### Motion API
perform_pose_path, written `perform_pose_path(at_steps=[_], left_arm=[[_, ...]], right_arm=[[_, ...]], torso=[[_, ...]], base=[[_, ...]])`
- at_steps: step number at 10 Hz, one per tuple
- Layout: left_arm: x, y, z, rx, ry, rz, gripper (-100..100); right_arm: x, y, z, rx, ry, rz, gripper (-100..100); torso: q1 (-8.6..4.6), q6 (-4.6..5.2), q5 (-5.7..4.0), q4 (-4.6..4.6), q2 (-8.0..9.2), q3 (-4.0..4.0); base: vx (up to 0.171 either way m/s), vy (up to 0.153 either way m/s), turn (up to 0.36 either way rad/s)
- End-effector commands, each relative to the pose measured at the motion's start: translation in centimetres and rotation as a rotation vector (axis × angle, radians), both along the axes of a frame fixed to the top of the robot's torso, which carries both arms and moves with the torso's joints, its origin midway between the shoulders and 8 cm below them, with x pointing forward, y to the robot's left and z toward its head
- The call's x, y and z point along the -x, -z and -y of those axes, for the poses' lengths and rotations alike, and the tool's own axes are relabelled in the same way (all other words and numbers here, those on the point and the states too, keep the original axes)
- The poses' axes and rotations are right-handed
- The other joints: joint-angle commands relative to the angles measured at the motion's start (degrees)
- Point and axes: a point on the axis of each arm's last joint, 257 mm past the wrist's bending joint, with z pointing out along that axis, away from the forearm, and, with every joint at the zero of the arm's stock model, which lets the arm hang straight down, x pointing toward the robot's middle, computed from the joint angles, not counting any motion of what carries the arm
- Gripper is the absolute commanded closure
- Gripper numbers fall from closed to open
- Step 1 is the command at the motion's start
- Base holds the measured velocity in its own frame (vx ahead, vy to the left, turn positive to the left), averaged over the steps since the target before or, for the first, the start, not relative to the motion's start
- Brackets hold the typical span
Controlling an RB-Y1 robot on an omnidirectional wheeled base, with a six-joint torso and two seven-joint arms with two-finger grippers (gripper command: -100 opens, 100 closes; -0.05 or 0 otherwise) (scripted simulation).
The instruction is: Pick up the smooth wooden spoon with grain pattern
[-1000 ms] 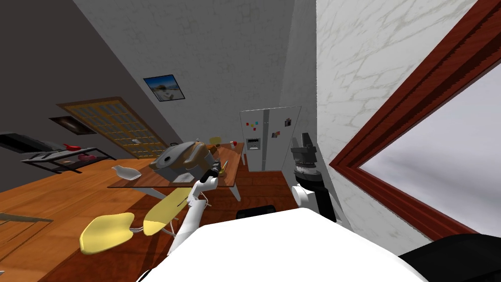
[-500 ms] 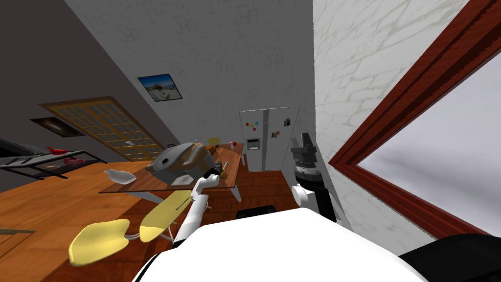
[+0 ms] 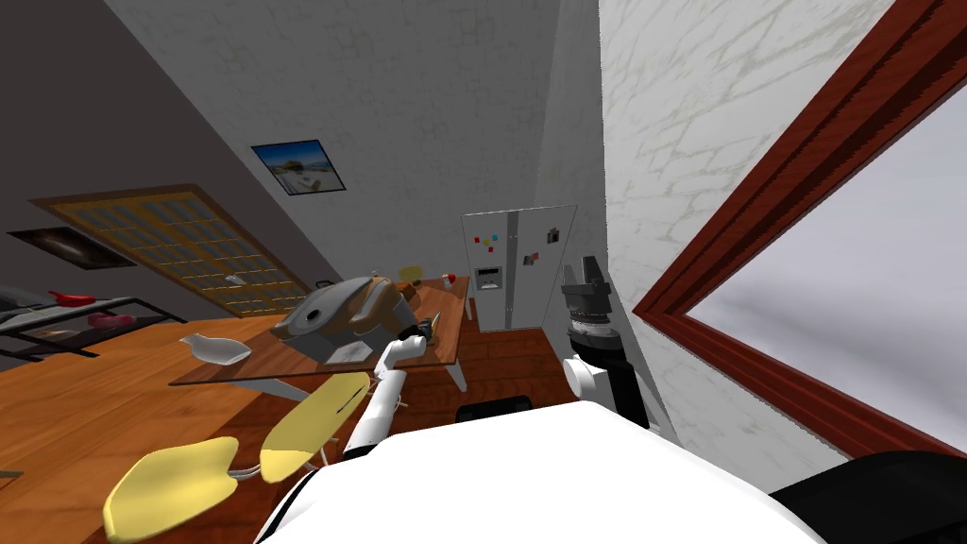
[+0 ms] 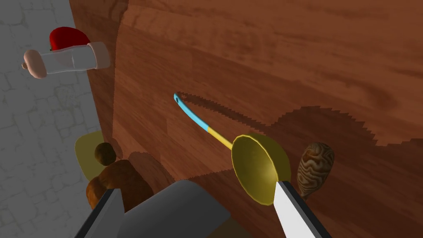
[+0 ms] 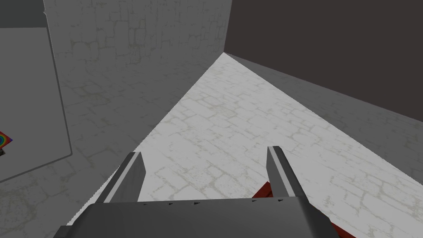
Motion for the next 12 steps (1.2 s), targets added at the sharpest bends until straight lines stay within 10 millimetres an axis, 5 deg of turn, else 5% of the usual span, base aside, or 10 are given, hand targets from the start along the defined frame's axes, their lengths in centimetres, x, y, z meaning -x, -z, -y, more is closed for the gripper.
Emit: perform_pose_path(at_steps=[1, 12], left_arm=[[0.7, 1.7, 0.2, 0.018, -0.006, -0.068, -100], [6.0, 9.0, 0.6, 0.080, -0.043, -0.429, -100]], right_arm=[[0.0, 0.0, 0.0, 0.000, 0.000, 0.000, 0], [0.0, 0.0, 0.0, 0.000, 0.000, 0.000, 0]], torso=[[0.00, 0.00, 0.00, 0.00, 0.00, 0.00], [-0.03, -0.01, -0.01, -0.01, -0.04, -0.02]], base=[[0.019, 0.056, -0.065], [0.019, 0.055, -0.054]])
